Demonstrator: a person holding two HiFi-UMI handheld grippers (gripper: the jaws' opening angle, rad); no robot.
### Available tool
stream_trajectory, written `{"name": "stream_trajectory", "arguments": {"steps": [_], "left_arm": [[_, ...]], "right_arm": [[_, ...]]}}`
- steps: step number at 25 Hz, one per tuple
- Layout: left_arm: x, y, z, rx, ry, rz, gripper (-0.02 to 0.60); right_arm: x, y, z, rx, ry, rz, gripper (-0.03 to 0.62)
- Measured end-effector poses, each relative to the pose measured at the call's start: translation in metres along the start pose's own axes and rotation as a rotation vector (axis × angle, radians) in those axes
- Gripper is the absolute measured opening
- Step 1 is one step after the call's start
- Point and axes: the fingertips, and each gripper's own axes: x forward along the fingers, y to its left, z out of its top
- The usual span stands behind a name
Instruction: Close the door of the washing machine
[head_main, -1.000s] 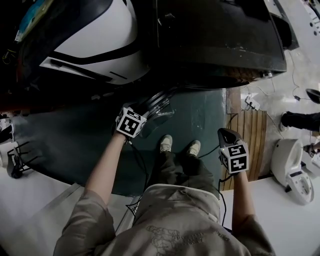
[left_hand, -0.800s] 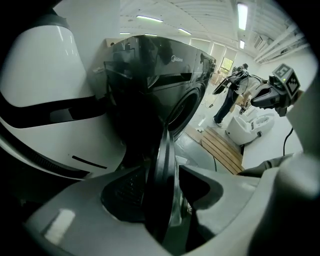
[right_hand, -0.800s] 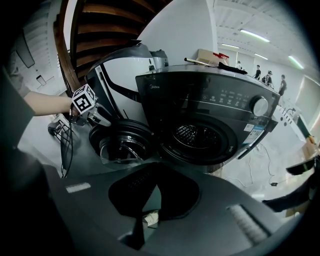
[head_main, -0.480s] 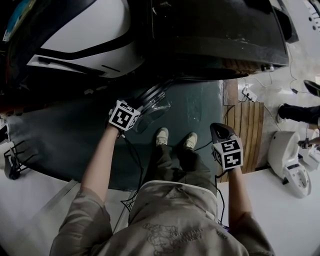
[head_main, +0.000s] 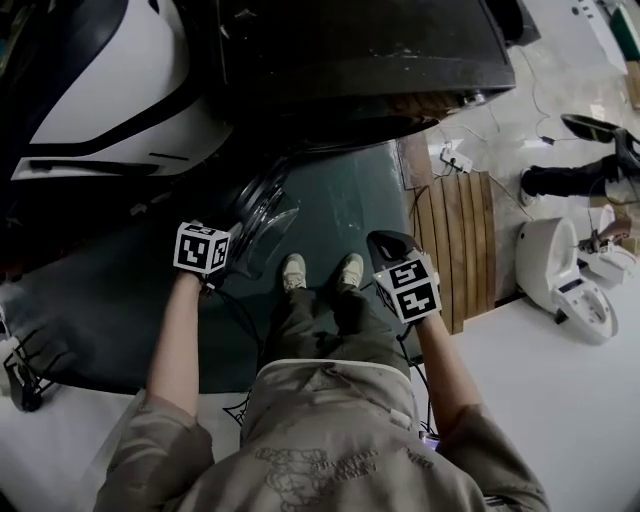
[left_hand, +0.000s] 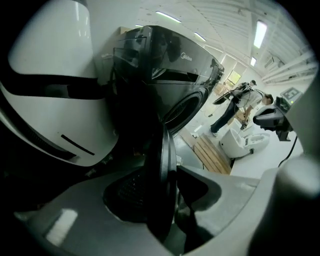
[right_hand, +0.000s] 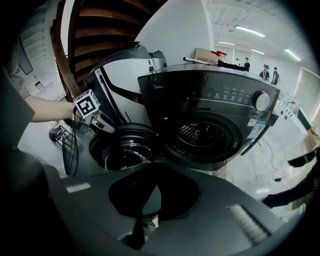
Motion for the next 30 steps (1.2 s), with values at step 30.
{"name": "stream_trajectory", "arguments": {"steps": [30], "left_arm": [[0.059, -0.153, 0.044, -0.757, -0.139, -0.192, 0.167]], "right_arm": [[-0.077, -0.065, -0.092, 0.221, -0.023, -0.105, 0.028]]}}
